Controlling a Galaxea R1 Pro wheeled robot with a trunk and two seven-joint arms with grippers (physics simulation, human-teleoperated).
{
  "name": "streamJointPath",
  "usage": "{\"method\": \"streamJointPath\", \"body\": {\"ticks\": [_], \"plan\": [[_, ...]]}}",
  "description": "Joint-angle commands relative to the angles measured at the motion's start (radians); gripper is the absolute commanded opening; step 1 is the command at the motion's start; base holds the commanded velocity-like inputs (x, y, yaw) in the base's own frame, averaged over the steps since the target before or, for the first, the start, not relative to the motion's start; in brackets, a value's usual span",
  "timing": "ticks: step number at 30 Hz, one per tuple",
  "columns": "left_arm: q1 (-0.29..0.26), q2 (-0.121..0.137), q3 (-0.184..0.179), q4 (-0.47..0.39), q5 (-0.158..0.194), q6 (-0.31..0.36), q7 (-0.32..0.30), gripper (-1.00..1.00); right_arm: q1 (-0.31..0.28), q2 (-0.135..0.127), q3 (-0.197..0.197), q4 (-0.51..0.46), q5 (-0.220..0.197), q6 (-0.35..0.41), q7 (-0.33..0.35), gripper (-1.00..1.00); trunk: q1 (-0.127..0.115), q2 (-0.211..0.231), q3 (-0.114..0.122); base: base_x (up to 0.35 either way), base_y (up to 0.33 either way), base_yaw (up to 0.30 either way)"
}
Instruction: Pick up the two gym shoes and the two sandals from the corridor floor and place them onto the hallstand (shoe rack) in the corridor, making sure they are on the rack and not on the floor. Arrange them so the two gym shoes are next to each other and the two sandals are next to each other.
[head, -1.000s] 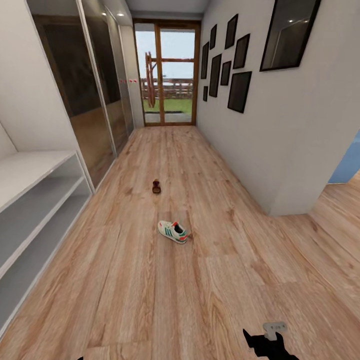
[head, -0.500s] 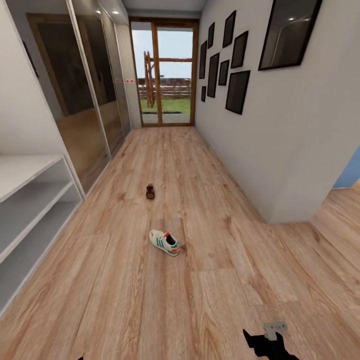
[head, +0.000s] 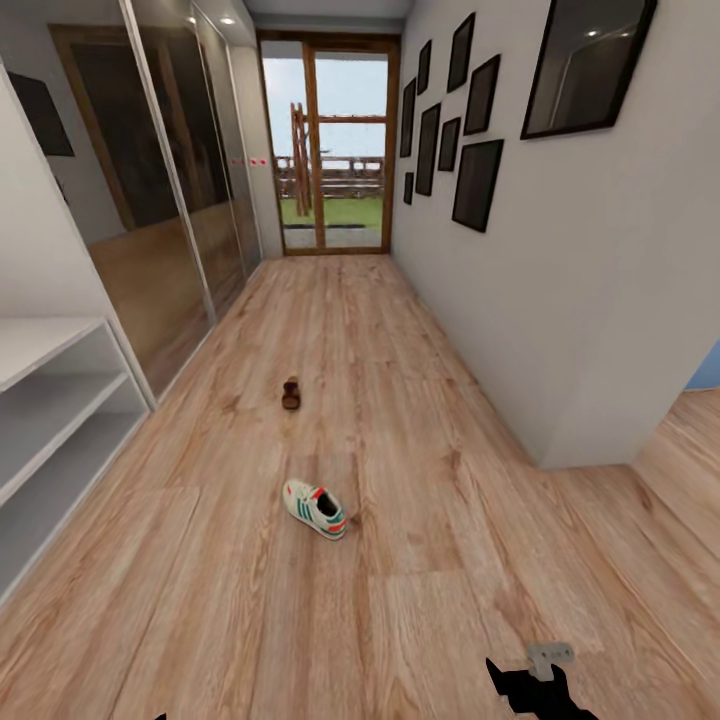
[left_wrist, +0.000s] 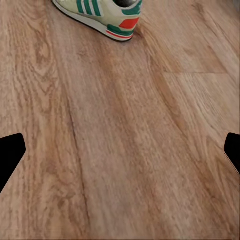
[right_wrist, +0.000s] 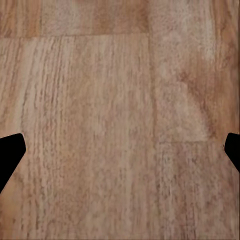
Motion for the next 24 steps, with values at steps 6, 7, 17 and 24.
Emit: {"method": "streamJointPath", "body": {"ticks": [6,7,17,24], "plan": [[-0.001,0.001,0.008,0.001,0.004,0.001,-0.008,1.00,-0.001,0.000,0.007,0.001,-0.011,-0.003,0.005,1.00,0.000,0.000,-0.001,0.280,-0.160,0.004],[-0.001,0.001,0.010,0.001,0.004,0.001,-0.008,1.00,-0.001,0.000,0.007,0.001,-0.011,-0.003,0.005,1.00,0.000,0.000,-0.001,0.280,-0.160,0.001],[-0.001,0.000,0.030,0.001,0.003,0.001,-0.009,1.00,-0.001,0.000,0.008,0.001,-0.011,-0.003,0.004,1.00,0.000,0.000,-0.001,0.280,-0.160,0.000],[-0.001,0.000,0.031,0.001,0.003,0.001,-0.009,1.00,-0.001,0.000,0.008,0.001,-0.011,-0.003,0.005,1.00,0.000,0.000,-0.001,0.280,-0.160,0.000]]}}
